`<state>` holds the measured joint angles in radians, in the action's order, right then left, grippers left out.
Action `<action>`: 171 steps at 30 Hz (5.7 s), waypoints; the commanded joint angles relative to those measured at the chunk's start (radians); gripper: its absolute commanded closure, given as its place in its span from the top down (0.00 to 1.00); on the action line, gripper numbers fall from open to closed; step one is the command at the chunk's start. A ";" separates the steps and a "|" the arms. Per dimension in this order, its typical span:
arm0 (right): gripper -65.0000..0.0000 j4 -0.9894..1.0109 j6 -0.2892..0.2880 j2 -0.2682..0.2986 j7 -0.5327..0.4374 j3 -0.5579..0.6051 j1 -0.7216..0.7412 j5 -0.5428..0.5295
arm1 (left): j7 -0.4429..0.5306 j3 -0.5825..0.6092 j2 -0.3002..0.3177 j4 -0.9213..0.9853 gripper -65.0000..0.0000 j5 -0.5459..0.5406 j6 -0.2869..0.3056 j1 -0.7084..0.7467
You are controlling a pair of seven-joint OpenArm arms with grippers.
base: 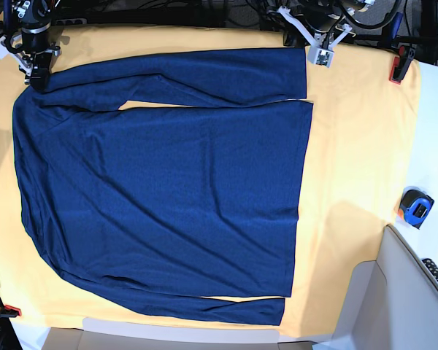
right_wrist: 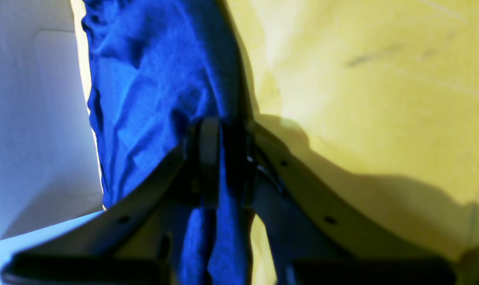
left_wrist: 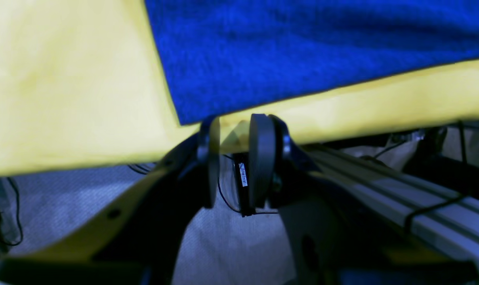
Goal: Fold the T-shirt properly
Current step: 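Grasp the shirt's shoulder edge with both grippers, then lift the grasped shoulder edge with both grippers and pull it outward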
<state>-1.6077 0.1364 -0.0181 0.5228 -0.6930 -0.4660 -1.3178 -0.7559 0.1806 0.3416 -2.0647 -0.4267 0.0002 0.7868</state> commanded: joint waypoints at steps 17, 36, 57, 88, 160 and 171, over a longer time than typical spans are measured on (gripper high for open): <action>0.00 -0.035 0.355 -0.024 0.079 0.020 -0.026 0.056 | 0.011 -0.008 0.110 -0.020 0.21 -0.373 0.002 -0.019; 0.00 -0.058 0.562 -0.024 0.076 0.023 0.016 0.114 | 0.011 -0.111 0.124 -0.017 0.21 -0.469 0.001 -0.020; 0.00 -0.058 0.562 -0.016 0.076 0.026 0.031 0.125 | -0.537 -0.507 0.037 0.356 0.43 -0.912 0.004 -0.283; 0.00 -0.058 0.562 -0.021 0.084 0.028 0.042 0.166 | -0.595 -0.367 -0.020 0.355 0.04 -0.906 0.004 -0.295; 0.00 -0.024 0.533 0.043 0.207 0.141 0.637 0.677 | -0.598 -0.358 -0.016 0.404 0.00 -0.903 0.004 -0.780; 0.00 0.080 0.533 0.043 0.205 0.141 0.646 0.677 | -0.598 -0.358 -0.019 0.404 0.00 -0.884 0.004 -0.784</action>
<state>-1.5127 0.6800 0.0135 0.7391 -0.5529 0.1612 -0.6411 -1.3277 -0.1764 0.3130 -1.6459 -1.2858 0.0105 0.0166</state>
